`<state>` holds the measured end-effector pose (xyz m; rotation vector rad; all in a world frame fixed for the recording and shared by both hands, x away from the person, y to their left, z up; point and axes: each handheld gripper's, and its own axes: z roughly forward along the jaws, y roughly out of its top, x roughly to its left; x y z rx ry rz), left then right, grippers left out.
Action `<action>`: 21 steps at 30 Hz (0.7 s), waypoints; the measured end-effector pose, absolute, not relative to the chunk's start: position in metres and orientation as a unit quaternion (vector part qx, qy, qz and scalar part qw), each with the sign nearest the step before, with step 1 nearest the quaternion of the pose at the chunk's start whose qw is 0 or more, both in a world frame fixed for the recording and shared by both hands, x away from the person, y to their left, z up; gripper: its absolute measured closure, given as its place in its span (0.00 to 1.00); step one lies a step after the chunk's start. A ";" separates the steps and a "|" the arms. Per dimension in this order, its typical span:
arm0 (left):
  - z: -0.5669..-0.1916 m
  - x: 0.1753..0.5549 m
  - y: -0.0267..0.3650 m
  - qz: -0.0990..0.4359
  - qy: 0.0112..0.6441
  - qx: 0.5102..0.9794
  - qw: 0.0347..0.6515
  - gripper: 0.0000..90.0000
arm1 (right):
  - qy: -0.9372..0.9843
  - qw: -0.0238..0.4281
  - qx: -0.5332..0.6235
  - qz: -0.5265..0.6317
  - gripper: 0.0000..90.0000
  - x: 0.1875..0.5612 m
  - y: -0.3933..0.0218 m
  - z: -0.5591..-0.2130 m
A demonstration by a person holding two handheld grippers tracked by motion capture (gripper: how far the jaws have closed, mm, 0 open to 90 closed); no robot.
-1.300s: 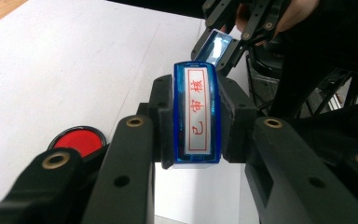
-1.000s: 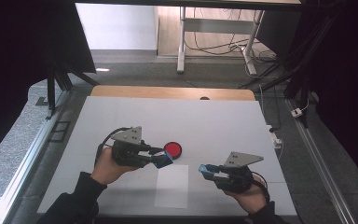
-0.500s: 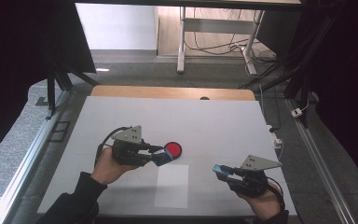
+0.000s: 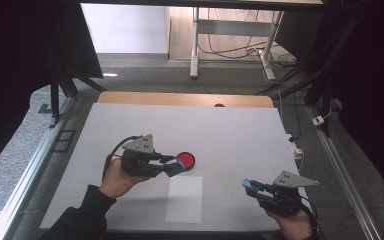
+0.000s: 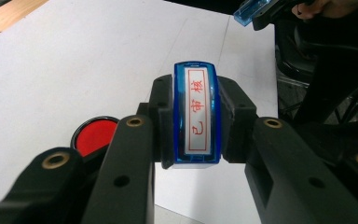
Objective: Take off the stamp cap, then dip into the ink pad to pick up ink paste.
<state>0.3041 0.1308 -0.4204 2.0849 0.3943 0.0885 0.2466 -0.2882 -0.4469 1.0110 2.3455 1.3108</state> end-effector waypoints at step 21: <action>-0.421 0.307 0.129 0.034 0.186 0.857 0.480 0.78 | 0.808 0.127 0.383 0.430 0.76 0.238 -0.308 -0.456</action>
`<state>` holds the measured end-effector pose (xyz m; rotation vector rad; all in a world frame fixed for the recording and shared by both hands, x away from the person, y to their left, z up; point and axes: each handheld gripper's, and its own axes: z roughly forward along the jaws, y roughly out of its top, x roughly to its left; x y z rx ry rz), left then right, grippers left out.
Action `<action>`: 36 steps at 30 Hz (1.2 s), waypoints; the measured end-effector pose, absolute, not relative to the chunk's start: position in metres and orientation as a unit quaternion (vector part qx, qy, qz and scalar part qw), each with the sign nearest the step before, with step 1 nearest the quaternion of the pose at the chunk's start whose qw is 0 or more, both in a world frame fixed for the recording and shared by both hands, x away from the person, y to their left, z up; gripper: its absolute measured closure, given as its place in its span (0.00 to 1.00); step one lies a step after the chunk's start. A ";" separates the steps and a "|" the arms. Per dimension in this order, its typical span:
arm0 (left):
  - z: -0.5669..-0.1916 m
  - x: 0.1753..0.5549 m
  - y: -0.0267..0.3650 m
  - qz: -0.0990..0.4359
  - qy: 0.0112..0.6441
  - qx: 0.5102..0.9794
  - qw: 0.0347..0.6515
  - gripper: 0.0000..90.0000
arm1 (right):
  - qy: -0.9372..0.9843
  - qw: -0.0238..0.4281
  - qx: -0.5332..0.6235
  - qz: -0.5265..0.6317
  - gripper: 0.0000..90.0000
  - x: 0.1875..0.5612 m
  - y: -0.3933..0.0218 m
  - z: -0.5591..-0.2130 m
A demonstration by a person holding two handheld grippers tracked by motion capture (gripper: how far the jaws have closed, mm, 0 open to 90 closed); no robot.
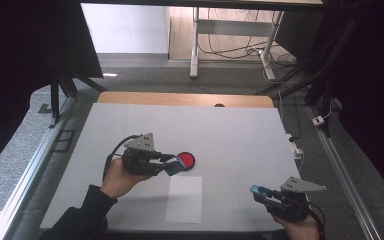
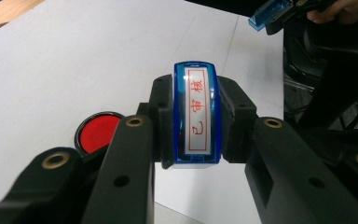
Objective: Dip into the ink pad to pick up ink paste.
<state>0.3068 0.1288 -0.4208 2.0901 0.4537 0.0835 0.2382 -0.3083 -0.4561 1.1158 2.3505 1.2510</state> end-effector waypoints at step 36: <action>-0.449 0.365 0.097 0.042 0.263 0.868 0.418 0.78 | 0.807 0.124 0.384 0.431 0.76 0.238 -0.309 -0.456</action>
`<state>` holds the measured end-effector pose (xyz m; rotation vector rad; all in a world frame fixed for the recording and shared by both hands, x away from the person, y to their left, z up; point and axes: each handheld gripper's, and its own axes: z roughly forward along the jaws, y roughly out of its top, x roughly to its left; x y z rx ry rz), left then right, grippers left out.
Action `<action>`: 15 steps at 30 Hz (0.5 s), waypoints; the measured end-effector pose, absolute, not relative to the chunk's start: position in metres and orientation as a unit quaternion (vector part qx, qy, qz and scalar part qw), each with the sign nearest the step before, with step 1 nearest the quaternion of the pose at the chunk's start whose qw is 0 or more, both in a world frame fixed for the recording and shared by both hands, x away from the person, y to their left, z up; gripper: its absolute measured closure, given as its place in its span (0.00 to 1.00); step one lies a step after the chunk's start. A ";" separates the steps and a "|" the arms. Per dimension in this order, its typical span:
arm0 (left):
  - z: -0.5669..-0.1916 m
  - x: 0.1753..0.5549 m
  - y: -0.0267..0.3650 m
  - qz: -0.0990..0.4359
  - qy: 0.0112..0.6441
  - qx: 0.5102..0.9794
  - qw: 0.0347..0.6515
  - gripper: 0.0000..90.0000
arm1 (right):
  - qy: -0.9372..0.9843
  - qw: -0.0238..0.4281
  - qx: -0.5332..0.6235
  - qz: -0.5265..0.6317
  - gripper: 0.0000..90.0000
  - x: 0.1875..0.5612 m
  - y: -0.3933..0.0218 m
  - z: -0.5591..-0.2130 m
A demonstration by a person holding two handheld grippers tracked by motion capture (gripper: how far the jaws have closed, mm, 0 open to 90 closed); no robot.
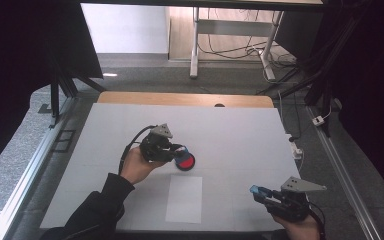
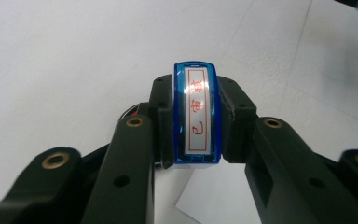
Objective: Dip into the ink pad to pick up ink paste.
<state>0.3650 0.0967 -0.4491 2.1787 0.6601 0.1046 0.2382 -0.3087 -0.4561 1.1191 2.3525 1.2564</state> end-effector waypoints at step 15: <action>-0.467 0.384 0.082 0.047 0.279 0.875 0.392 0.78 | 0.807 0.121 0.384 0.432 0.76 0.239 -0.309 -0.456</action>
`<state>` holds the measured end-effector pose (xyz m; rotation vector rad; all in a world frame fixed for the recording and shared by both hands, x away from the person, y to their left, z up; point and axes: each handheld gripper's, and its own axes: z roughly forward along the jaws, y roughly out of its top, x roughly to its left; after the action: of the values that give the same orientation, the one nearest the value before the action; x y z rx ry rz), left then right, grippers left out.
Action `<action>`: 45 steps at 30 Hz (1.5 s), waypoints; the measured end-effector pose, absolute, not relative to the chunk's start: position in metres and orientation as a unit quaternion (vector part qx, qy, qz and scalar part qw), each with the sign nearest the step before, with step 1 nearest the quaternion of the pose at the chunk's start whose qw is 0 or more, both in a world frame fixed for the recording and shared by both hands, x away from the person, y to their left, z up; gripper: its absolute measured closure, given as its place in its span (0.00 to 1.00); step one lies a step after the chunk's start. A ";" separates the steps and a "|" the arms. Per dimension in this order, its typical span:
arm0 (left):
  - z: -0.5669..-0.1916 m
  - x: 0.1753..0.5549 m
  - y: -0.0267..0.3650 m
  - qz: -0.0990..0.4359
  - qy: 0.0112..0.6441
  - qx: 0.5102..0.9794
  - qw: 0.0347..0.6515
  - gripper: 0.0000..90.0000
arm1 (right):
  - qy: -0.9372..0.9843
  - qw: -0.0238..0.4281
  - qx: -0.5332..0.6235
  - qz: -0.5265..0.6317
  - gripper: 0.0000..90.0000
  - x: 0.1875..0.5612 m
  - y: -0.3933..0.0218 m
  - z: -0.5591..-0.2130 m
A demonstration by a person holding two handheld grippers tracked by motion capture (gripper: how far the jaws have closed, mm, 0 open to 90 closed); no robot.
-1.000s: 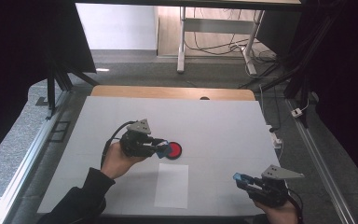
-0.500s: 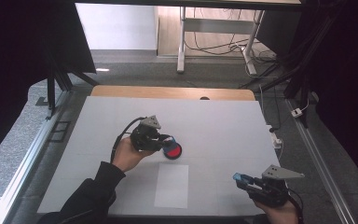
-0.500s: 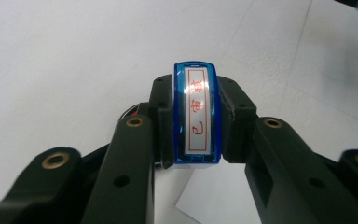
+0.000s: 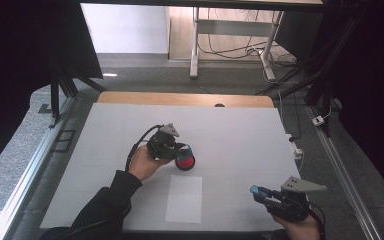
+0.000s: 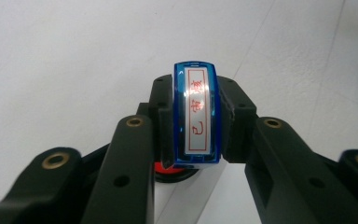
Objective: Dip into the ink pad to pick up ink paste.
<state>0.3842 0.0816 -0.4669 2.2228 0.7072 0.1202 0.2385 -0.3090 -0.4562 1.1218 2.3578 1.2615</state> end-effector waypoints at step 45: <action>-0.486 0.396 0.062 0.053 0.312 0.888 0.332 0.78 | 0.811 0.120 0.383 0.427 0.76 0.239 -0.308 -0.456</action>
<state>0.3955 0.0624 -0.4861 2.3215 0.8161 0.1380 0.2390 -0.3084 -0.4563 1.1189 2.3692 1.2473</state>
